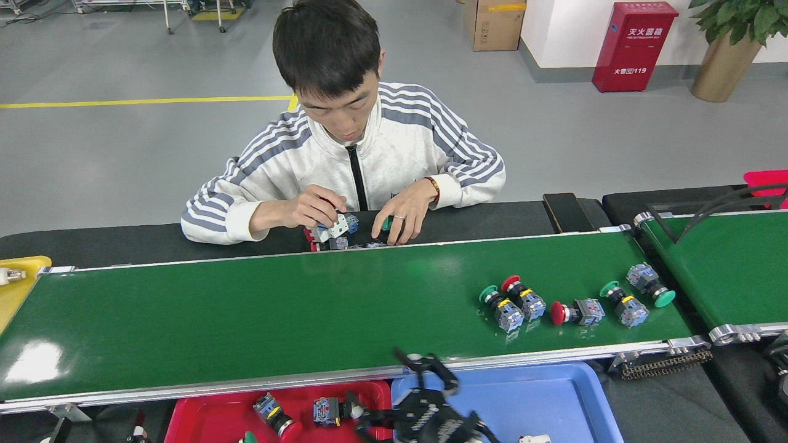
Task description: Pick switch part from conveyor to tray
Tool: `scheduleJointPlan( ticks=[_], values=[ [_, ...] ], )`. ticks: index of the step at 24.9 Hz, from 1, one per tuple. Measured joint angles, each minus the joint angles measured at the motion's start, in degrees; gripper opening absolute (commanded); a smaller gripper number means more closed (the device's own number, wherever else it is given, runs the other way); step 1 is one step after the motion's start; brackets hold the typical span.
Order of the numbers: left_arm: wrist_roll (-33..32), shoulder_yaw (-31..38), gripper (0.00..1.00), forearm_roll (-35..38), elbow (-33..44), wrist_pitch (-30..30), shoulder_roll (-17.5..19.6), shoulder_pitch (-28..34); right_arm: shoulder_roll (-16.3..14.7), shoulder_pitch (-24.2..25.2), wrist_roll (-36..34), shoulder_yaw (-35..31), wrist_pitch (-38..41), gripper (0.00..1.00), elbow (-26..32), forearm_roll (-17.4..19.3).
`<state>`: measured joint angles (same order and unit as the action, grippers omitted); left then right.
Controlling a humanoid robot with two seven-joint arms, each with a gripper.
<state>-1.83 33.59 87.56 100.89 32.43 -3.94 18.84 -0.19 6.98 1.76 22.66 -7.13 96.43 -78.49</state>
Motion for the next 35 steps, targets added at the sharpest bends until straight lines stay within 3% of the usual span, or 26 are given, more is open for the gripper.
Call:
scheduleJointPlan(
  ticks=[3,6,11,16,27,33,34,35],
  values=[
    [0.0,-1.3,1.0,-1.2,0.1,2.2,0.0,-0.4,-0.1,2.0,-2.4,-3.1,-10.7,0.98,-0.6,0.0],
    [0.0,-3.1,1.0,-1.2,0.1,2.3,0.0,-1.0,-0.1,-0.8,-2.9,-3.0,-13.9,0.98,-1.6,-0.3],
    [0.0,-3.3,1.0,-1.2,0.1,1.2,0.0,-1.4,0.1,-9.6,0.5,3.7,-14.9,0.98,-8.2,-0.7],
    [0.0,-3.3,1.0,-1.2,0.1,1.0,0.0,-1.4,3.1,-17.6,2.8,9.1,-15.0,0.99,-16.8,-0.7],
    [0.3,-3.4,1.0,-1.2,0.0,1.0,0.0,-1.8,4.0,-22.2,5.6,11.1,-15.1,0.99,-21.9,0.2],
    [0.2,-3.5,1.0,-1.2,0.0,1.0,0.0,-1.9,4.1,-26.9,5.6,10.9,-14.1,0.98,-28.0,3.8],
    [0.2,-3.7,1.0,-1.2,0.0,1.0,0.0,-2.1,4.4,-28.2,5.6,10.9,-14.0,0.91,-30.2,4.2],
    [0.2,-3.9,1.0,-1.2,0.0,1.0,0.0,-2.2,5.0,-29.4,5.7,10.9,-13.8,0.73,-32.1,4.4]
  ],
)
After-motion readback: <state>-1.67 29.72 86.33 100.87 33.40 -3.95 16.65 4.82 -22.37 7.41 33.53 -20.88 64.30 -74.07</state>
